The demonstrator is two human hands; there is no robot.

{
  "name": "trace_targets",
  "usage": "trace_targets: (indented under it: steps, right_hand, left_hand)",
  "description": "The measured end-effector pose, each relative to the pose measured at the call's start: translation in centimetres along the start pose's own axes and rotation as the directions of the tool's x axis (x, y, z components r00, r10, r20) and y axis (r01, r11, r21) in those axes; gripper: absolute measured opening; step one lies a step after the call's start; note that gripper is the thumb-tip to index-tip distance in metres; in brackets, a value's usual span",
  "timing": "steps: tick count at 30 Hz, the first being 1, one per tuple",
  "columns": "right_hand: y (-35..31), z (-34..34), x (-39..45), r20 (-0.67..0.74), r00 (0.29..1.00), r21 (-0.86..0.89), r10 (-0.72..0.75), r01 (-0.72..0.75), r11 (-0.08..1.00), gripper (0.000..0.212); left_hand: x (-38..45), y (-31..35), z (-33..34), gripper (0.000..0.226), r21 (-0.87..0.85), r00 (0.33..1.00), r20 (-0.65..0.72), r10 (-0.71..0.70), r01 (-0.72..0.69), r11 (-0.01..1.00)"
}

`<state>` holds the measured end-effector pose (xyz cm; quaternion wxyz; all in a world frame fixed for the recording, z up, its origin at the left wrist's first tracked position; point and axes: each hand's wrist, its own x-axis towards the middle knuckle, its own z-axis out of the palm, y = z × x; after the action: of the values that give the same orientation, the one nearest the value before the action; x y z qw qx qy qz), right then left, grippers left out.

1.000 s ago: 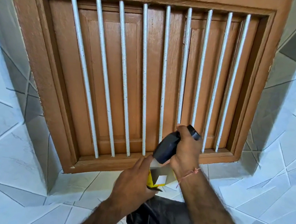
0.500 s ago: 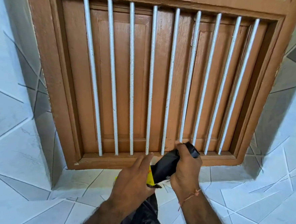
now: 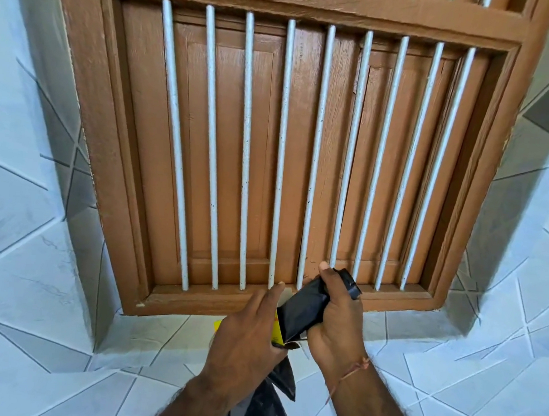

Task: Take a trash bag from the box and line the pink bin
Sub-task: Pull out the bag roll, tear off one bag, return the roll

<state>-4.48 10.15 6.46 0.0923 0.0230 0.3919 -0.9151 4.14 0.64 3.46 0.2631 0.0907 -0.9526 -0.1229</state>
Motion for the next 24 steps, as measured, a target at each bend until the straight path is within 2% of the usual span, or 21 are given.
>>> trace_targets:
  steps: [2,4,7,10,12,14,17,19,21,23,24]
  right_hand:
    - [0.1,0.2,-0.1,0.039,0.995,-0.157,-0.088,0.093,0.983,0.033]
    - [0.2,0.0,-0.5,0.109,0.989,-0.314,-0.096,0.126,0.941,0.034]
    - [0.3,-0.9,-0.1,0.187,0.982,-0.32,0.01,0.051,0.946,0.035]
    - [0.6,-1.7,0.3,0.227,0.969,-0.298,0.095,-0.024,0.954,0.064]
    - [0.9,-1.9,-0.1,0.265,0.959,-0.38,0.098,0.01,0.925,0.075]
    - [0.9,-1.9,-0.3,0.3,0.952,-0.442,0.063,0.08,0.893,0.072]
    - [0.1,-2.4,-0.4,0.353,0.932,-0.438,0.079,0.09,0.895,0.071]
    - [-0.4,-2.8,-0.8,0.395,0.917,-0.467,0.061,0.143,0.872,0.049]
    - [-0.1,-3.2,-1.2,0.39,0.918,-0.565,-0.074,0.302,0.768,0.026]
    - [0.5,-3.4,-1.0,0.4,0.875,-0.669,-0.274,0.483,0.565,0.025]
    - [0.6,-3.3,-1.0,0.405,0.861,-0.693,-0.308,0.509,0.51,0.024]
  left_hand:
    - [0.1,0.2,0.0,0.094,-0.008,0.999,-0.035,0.009,-0.009,1.0]
    - [0.3,0.2,-0.1,0.093,-0.036,0.999,-0.043,-0.009,0.008,0.999]
    - [0.2,0.1,-0.3,0.095,-0.043,0.998,-0.05,-0.038,0.036,0.998]
    - [0.0,0.2,-0.3,0.097,-0.032,0.998,-0.027,-0.05,0.049,0.998]
    - [-0.1,0.2,-0.2,0.097,-0.045,0.999,-0.012,-0.052,0.051,0.998]
    - [0.0,0.1,-0.2,0.096,-0.06,0.998,-0.003,-0.061,0.061,0.996]
    - [0.2,-0.2,-0.3,0.096,-0.073,0.995,0.018,-0.103,0.104,0.992]
    - [0.3,-0.4,-0.4,0.095,-0.088,0.993,0.012,-0.114,0.115,0.989]
    - [0.3,-0.5,-0.5,0.096,-0.112,0.994,-0.005,-0.113,0.111,0.987]
    - [0.4,-0.4,-0.3,0.097,-0.125,0.993,0.001,-0.118,0.117,0.985]
    - [0.4,-0.3,-0.2,0.097,-0.129,0.993,0.007,-0.12,0.12,0.984]
